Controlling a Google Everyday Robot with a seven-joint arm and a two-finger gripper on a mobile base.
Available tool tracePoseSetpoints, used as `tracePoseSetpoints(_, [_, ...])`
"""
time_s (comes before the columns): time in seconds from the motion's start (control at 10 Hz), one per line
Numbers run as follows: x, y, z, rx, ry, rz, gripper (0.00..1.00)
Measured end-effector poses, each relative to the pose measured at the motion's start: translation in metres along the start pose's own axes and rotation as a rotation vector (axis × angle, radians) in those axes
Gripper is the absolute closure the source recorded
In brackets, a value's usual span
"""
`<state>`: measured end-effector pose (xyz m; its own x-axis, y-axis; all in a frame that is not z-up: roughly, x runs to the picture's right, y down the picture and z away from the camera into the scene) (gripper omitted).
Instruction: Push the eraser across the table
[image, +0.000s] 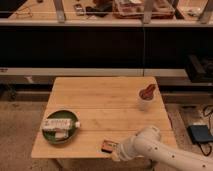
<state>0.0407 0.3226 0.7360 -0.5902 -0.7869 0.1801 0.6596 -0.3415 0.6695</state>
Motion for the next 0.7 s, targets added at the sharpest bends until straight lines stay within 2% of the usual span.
tracePoseSetpoints(0.4, [0.0114,0.0049,0.0061,0.003,-0.025,0.001,1.0])
tracePoseSetpoints(0.7, [0.0071,-0.0012,-0.0036,0.009,0.001,0.012,1.0])
